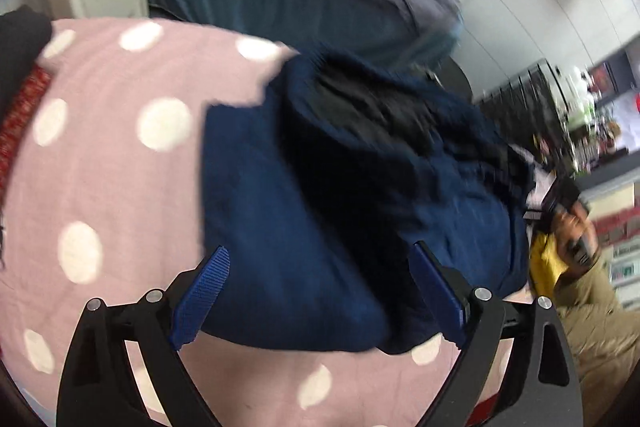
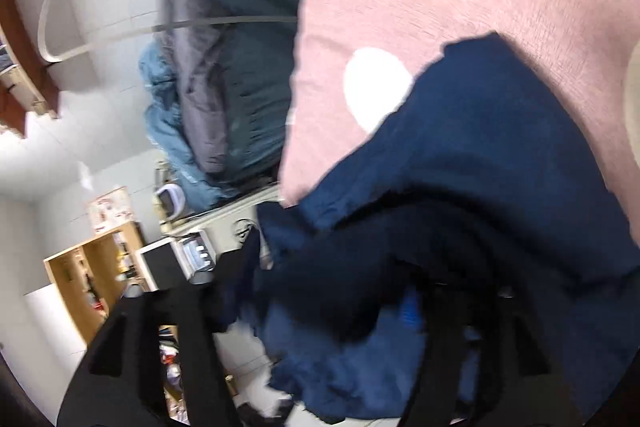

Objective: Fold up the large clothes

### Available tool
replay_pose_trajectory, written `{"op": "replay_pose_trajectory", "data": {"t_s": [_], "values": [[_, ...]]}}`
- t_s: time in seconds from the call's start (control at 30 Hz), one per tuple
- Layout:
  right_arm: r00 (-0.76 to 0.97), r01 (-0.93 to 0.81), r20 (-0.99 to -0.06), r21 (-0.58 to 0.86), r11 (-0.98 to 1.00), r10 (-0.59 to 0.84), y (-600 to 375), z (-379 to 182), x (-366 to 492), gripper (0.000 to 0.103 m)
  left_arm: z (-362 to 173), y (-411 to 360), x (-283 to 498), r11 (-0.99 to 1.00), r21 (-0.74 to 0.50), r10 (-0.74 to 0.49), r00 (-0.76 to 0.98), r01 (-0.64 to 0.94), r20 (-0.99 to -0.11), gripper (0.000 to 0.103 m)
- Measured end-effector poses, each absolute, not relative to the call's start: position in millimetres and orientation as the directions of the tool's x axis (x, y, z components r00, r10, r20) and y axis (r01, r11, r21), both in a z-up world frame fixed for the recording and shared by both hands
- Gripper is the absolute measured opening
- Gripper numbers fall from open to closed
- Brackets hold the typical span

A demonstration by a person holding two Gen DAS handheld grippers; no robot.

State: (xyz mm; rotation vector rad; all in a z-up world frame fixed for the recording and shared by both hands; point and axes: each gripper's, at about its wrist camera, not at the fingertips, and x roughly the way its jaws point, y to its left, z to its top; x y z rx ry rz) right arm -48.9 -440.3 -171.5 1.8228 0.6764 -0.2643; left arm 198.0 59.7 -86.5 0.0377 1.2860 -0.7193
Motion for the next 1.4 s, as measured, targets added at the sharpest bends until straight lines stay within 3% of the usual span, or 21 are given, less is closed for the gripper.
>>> {"op": "replay_pose_trajectory", "data": {"t_s": [0.1, 0.17, 0.3, 0.53, 0.6, 0.63, 0.67, 0.7, 0.73, 0.77, 0.83, 0.93, 1.1, 1.2, 1.3, 1.33, 1.4], "values": [[0.853, 0.5, -0.45, 0.85, -0.167, 0.265, -447, -135, -62, 0.081, -101, 46, 185, 0.791, -0.339, -0.443, 0.094, 0.509, -0.892, 0.089], [0.823, 0.532, -0.511, 0.846, -0.024, 0.247, -450, -105, -67, 0.082, -107, 43, 184, 0.803, -0.316, -0.425, 0.115, 0.506, -0.898, 0.089], [0.593, 0.659, -0.793, 0.579, 0.48, 0.142, -424, -59, -60, 0.082, -117, 54, 193, 0.837, -0.302, -0.405, 0.147, 0.456, -0.902, 0.09], [0.339, 0.53, -0.94, 0.15, 0.835, -0.047, -337, -81, -59, 0.081, -137, 60, 205, 0.866, -0.121, -0.256, 0.222, 0.486, -0.941, 0.09], [0.273, 0.517, -0.959, 0.082, 0.852, -0.073, -326, -104, -57, 0.057, -147, 53, 208, 0.855, -0.135, -0.26, 0.189, 0.501, -0.947, 0.089], [0.25, 0.511, -0.964, 0.055, 0.858, -0.087, -321, -110, -56, 0.039, -150, 46, 208, 0.843, -0.142, -0.272, 0.183, 0.519, -0.945, 0.088], [0.232, 0.493, -0.965, 0.007, 0.87, -0.124, -314, -114, -54, 0.029, -151, 41, 207, 0.834, -0.131, -0.27, 0.188, 0.537, -0.944, 0.088], [0.234, 0.471, -0.962, -0.017, 0.882, -0.143, -308, -114, -51, 0.025, -151, 35, 206, 0.824, -0.105, -0.257, 0.202, 0.557, -0.945, 0.081], [0.235, 0.446, -0.958, -0.045, 0.894, -0.165, -303, -111, -47, 0.02, -153, 27, 204, 0.81, -0.078, -0.244, 0.213, 0.581, -0.946, 0.065], [0.234, 0.42, -0.954, -0.074, 0.904, -0.187, -299, -107, -44, 0.016, -155, 19, 204, 0.795, -0.057, -0.229, 0.212, 0.604, -0.95, 0.056], [0.272, 0.398, -0.939, -0.086, 0.913, -0.208, -300, -91, -43, 0.014, -149, 14, 207, 0.791, -0.049, -0.231, 0.224, 0.61, -0.947, 0.025], [0.323, 0.507, -0.919, -0.033, 0.862, -0.226, -336, -66, -54, 0.013, -128, 24, 227, 0.831, -0.072, -0.262, 0.273, 0.552, -0.926, 0.018], [0.352, 0.643, -0.922, 0.11, 0.758, -0.164, -385, -71, -70, 0.012, -119, 52, 262, 0.883, -0.2, -0.329, 0.255, 0.426, -0.909, 0.017], [0.284, 0.676, -0.95, 0.105, 0.729, -0.127, -385, -104, -68, 0.012, -150, 45, 261, 0.891, -0.139, -0.249, 0.21, 0.431, -0.945, 0.019], [0.251, 0.703, -0.961, 0.098, 0.704, -0.116, -385, -131, -60, 0.016, -186, 53, 270, 0.928, -0.165, -0.227, 0.156, 0.334, -0.961, 0.038], [0.245, 0.704, -0.961, 0.083, 0.705, -0.132, -383, -133, -58, 0.021, -191, 59, 274, 0.937, -0.193, -0.243, 0.145, 0.292, -0.959, 0.044], [0.244, 0.709, -0.958, 0.071, 0.702, -0.15, -382, -136, -56, 0.027, -196, 68, 282, 0.942, -0.268, -0.295, 0.12, 0.205, -0.948, 0.045]]}}
